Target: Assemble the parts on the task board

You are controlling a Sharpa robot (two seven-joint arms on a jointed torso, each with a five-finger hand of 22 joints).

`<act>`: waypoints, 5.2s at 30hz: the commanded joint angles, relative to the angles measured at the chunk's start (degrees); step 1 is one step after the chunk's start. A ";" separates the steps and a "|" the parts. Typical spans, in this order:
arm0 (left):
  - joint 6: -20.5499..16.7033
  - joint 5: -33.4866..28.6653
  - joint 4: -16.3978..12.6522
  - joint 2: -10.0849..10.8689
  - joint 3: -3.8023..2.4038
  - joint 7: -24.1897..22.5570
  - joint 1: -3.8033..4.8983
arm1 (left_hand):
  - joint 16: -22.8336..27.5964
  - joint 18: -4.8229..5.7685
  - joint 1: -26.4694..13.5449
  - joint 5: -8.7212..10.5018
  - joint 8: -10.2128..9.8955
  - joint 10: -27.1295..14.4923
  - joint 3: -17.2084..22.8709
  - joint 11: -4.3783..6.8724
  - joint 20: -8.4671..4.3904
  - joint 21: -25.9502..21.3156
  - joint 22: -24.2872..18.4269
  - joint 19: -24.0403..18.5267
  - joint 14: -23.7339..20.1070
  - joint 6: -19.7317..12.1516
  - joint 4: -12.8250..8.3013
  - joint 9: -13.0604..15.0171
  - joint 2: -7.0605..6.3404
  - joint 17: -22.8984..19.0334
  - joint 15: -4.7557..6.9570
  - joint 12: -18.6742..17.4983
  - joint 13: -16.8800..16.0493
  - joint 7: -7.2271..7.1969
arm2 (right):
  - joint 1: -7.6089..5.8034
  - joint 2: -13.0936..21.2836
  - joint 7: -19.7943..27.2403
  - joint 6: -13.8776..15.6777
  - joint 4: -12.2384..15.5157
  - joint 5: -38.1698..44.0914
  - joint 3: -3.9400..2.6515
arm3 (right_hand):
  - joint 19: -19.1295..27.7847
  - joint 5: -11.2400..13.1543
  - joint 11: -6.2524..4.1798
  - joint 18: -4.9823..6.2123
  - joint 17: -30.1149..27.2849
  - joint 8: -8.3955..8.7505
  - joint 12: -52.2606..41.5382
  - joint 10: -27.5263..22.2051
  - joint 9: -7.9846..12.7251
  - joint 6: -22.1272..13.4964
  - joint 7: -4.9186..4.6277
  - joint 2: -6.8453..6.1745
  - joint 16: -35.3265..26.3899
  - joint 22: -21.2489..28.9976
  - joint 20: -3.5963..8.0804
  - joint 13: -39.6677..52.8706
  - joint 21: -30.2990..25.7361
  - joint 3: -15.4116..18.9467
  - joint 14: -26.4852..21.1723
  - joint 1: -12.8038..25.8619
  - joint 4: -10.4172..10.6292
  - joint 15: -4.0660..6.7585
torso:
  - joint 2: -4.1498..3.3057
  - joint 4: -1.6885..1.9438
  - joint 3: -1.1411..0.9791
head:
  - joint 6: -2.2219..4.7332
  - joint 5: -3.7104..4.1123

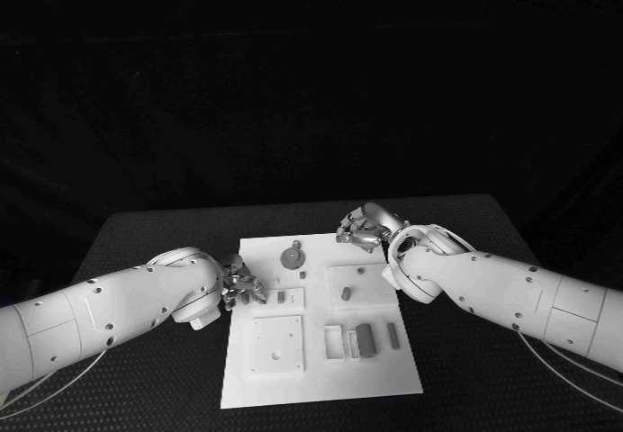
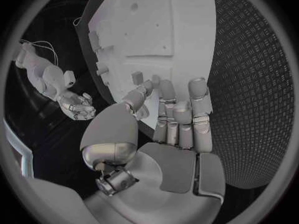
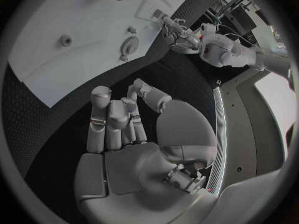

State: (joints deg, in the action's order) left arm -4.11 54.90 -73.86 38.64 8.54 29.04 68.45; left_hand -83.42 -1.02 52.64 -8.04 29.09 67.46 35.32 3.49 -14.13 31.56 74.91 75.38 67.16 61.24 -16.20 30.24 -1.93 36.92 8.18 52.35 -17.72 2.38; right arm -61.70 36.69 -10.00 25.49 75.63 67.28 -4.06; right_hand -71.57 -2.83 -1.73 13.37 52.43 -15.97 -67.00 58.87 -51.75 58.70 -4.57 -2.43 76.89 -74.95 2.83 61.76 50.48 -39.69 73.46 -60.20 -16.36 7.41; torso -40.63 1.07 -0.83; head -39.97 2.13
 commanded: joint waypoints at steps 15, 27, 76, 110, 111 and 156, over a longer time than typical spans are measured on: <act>-0.43 1.22 -0.09 -0.49 0.13 0.56 -0.14 | -0.34 -0.78 3.01 -0.12 -0.23 0.50 0.00 0.10 -0.67 0.38 1.28 0.46 1.24 0.61 0.61 6.12 3.28 0.15 1.59 0.39 -0.19 0.05 | -0.01 0.05 0.38 -0.62 0.07 0.15 -0.03 | -0.23 -0.24 0.12 1.63 0.03 0.17 0.35 0.44 -0.10 0.29 -0.09 -0.59 -0.20 -1.03 0.16 -0.07 -0.19 -0.15 -0.05 -0.20 -0.15 0.29 | -0.01 -0.02 -0.02 | -0.02 -0.08; -1.02 0.32 0.15 -1.14 0.13 0.14 -0.14 | -0.51 -0.78 -0.11 1.38 -1.01 1.20 -1.41 0.48 -0.93 0.63 1.19 0.91 1.72 1.77 3.31 7.50 0.09 0.56 1.95 0.50 -0.39 -0.37 | -0.01 0.10 0.41 -0.67 0.11 0.12 -0.03 | -0.23 -0.24 0.11 1.63 0.03 0.17 0.35 0.44 -0.12 0.29 -0.09 -0.60 -0.21 -1.03 0.16 -0.07 -0.19 -0.15 -0.05 -0.21 -0.15 0.30 | -0.02 -0.02 -0.03 | -0.13 -0.01; 0.39 6.39 0.30 -1.35 0.14 1.22 -0.14 | -0.47 -0.43 6.34 -4.67 -3.36 2.16 -2.99 0.85 -0.99 1.26 1.25 1.37 2.24 3.56 -0.27 10.51 -0.56 1.78 2.29 0.52 -1.29 -0.78 | -0.01 0.12 0.46 -0.79 0.09 0.05 -0.03 | -0.23 -0.24 0.10 1.63 0.04 0.20 0.35 0.45 -0.18 0.30 -0.06 -0.61 -0.22 -1.04 0.13 -0.07 -0.20 -0.13 -0.05 -0.20 -0.12 0.31 | -0.02 -0.03 -0.03 | -0.22 0.21; 1.84 5.02 0.45 -1.64 0.14 2.30 -0.13 | -0.30 -0.38 -0.72 -7.91 -4.60 3.07 -5.08 1.35 -1.09 1.65 1.14 1.95 3.08 5.27 3.51 12.37 -0.55 2.64 2.76 0.67 -2.48 -1.30 | -0.01 0.16 0.45 -0.91 0.12 0.04 -0.03 | -0.23 -0.24 0.08 1.63 0.04 0.22 0.36 0.45 -0.23 0.31 -0.05 -0.61 -0.23 -1.04 0.13 -0.06 -0.20 -0.12 -0.05 -0.22 -0.13 0.32 | -0.01 0.01 0.01 | -0.34 0.16; 1.77 5.00 0.46 -1.64 0.14 2.26 -0.13 | -0.26 -0.41 -1.01 -7.27 -4.70 3.06 -5.11 1.37 -1.12 1.64 1.14 1.95 3.09 5.28 3.69 12.44 -0.71 2.66 2.78 0.63 -2.53 -1.31 | -0.01 0.15 0.46 -0.95 0.11 0.04 -0.03 | -0.23 -0.24 0.08 1.63 0.04 0.22 0.36 0.45 -0.23 0.31 -0.05 -0.62 -0.23 -1.04 0.13 -0.06 -0.20 -0.12 -0.05 -0.22 -0.13 0.32 | -0.01 0.01 0.01 | -0.34 0.16; -0.55 4.28 0.37 -1.47 0.11 0.68 -0.14 | 0.27 -0.75 -6.40 4.99 -6.22 3.18 -5.83 1.60 -1.39 1.33 1.13 1.98 3.33 5.89 8.94 13.99 -5.63 3.34 3.03 0.19 -3.46 -1.54 | -0.01 0.13 0.45 -1.17 0.01 0.04 -0.03 | -0.23 -0.24 0.07 1.63 0.04 0.25 0.37 0.46 -0.29 0.32 -0.04 -0.62 -0.24 -1.04 0.11 -0.06 -0.21 -0.12 -0.05 -0.22 -0.12 0.33 | -0.02 -0.02 0.03 | -0.34 0.27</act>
State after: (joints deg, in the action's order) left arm -3.92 59.65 -73.33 37.25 8.68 30.65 68.31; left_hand -83.38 -0.83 46.24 -3.30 23.24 70.54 29.39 4.93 -15.53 33.11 74.94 77.62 70.43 66.93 -7.57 44.16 -6.95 40.21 10.84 52.79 -21.11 0.71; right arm -61.71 36.84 -9.96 25.00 75.61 67.19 -4.06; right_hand -71.57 -2.83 -1.72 13.37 52.43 -15.97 -67.00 58.87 -51.95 58.71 -4.57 -2.65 76.89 -74.95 2.83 61.76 50.47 -39.69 73.46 -60.42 -16.36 7.41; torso -40.64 1.05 -0.80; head -40.33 2.38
